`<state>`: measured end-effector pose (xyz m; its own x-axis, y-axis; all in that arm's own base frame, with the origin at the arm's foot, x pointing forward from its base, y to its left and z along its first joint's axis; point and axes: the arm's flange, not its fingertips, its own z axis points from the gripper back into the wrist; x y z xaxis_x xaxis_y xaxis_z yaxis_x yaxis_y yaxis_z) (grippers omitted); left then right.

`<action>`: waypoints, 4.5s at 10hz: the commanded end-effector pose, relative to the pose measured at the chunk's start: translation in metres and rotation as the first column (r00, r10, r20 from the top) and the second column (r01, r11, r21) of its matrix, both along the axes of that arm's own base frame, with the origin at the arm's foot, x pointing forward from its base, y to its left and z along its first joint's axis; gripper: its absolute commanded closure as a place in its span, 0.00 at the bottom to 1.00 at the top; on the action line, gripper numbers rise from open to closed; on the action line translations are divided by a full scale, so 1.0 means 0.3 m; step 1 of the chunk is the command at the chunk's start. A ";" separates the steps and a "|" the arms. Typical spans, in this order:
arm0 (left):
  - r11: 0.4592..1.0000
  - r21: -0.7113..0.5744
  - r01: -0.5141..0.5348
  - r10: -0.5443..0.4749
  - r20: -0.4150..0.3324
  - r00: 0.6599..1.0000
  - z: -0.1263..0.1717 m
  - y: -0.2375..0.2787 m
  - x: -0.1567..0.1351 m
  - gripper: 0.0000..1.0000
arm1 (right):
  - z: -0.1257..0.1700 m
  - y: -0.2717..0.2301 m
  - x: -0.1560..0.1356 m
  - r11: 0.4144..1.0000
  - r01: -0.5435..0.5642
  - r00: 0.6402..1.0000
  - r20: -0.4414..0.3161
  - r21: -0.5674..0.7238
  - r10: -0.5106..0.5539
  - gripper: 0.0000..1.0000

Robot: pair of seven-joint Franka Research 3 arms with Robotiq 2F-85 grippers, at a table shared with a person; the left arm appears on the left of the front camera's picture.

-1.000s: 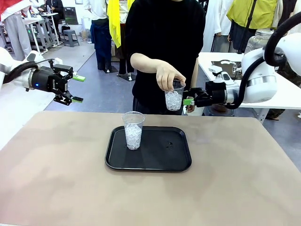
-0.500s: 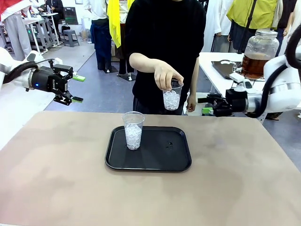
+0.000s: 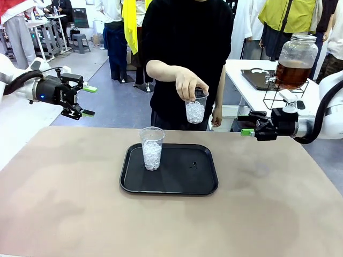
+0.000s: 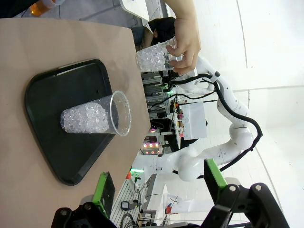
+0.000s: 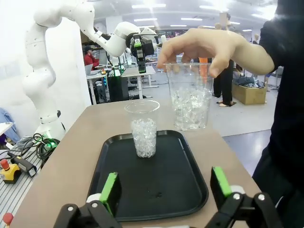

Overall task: Pour the drink into the iced cup.
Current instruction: Pick up the iced cup indicated by the human and present it to them.

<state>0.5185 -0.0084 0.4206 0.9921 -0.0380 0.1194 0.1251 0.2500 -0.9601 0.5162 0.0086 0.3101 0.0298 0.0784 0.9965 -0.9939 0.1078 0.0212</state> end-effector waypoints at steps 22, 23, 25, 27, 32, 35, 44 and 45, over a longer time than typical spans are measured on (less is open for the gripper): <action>1.000 0.002 -0.004 0.004 -0.001 1.000 0.007 0.000 0.000 0.00 | -0.002 0.010 0.012 1.000 -0.017 1.000 -0.016 -0.008 0.017 0.00; 1.000 0.002 -0.004 0.004 -0.001 1.000 0.007 0.000 0.000 0.00 | -0.002 0.010 0.012 1.000 -0.017 1.000 -0.016 -0.008 0.017 0.00; 1.000 0.002 -0.004 0.004 -0.001 1.000 0.007 0.000 0.000 0.00 | -0.002 0.010 0.012 1.000 -0.017 1.000 -0.016 -0.008 0.017 0.00; 1.000 0.002 -0.004 0.004 -0.001 1.000 0.007 0.000 0.000 0.00 | -0.002 0.010 0.012 1.000 -0.017 1.000 -0.016 -0.008 0.017 0.00; 1.000 0.002 -0.004 0.004 -0.001 1.000 0.007 0.000 0.000 0.00 | -0.002 0.010 0.012 1.000 -0.017 1.000 -0.016 -0.008 0.017 0.00; 1.000 0.002 -0.004 0.004 -0.001 1.000 0.007 0.000 0.000 0.00 | -0.002 0.010 0.012 1.000 -0.017 1.000 -0.016 -0.008 0.017 0.00; 1.000 0.002 -0.004 0.004 -0.001 1.000 0.007 0.000 0.000 0.00 | -0.002 0.010 0.012 1.000 -0.017 1.000 -0.016 -0.008 0.017 0.00; 1.000 0.002 -0.004 0.004 -0.001 1.000 0.007 0.000 0.000 0.00 | -0.002 0.010 0.012 1.000 -0.017 1.000 -0.016 -0.008 0.017 0.00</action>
<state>0.5184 -0.0084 0.4205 0.9921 -0.0380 0.1193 0.1250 0.2500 -0.9601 0.5159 0.0100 0.3053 0.0396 0.0807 0.9960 -0.9943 0.1014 0.0313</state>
